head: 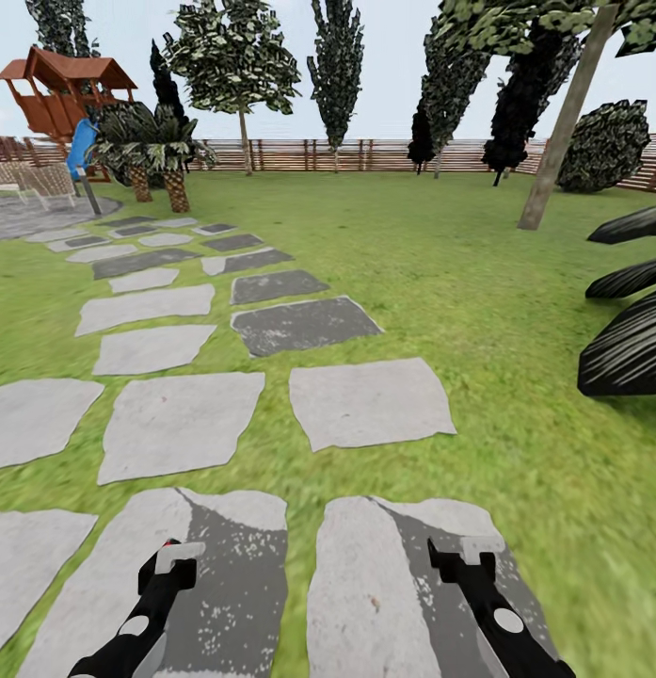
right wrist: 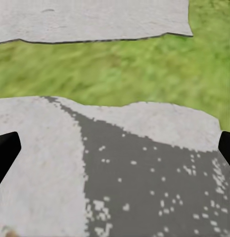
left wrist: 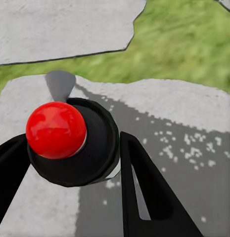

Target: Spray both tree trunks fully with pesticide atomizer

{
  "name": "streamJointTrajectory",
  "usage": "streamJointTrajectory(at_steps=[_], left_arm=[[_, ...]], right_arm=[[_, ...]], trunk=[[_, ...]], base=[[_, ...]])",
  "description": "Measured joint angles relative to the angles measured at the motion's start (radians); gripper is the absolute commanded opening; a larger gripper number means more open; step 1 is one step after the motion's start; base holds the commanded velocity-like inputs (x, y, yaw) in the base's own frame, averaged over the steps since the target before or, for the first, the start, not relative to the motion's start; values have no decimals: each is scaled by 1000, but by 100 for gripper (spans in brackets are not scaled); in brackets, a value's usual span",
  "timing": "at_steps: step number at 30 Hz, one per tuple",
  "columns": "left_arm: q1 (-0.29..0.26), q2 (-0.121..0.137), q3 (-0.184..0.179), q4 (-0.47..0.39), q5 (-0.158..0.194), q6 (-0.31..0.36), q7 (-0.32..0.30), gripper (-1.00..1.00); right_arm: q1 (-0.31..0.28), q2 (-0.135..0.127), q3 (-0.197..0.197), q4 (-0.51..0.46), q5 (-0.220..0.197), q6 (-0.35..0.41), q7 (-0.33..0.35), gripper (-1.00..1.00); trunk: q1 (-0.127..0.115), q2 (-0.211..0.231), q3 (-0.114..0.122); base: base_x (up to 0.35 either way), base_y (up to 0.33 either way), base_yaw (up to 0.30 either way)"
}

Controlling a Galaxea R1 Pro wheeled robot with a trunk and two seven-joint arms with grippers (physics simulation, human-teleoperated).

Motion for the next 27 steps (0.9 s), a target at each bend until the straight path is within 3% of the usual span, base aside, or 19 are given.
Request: streamJointTrajectory(at_steps=[15, 23, 27], left_arm=[[1, 0, 0, 0, 1, -2, 1, -100], [3, 0, 0, -1, 1, -9, 0, -100], [3, 0, 0, -1, 2, -6, 1, -100]], right_arm=[[0, 0, -1, 13, 0, -1, -1, 100], [0, 0, -1, 14, 0, -1, -1, 100], [0, 0, 0, 15, 0, -1, -1, 100]], trunk=[[-58, 105, 58], [-58, 105, 66], [-58, 105, 69]], base=[[0, 0, -184], [21, 0, -207], [253, 0, -207]])
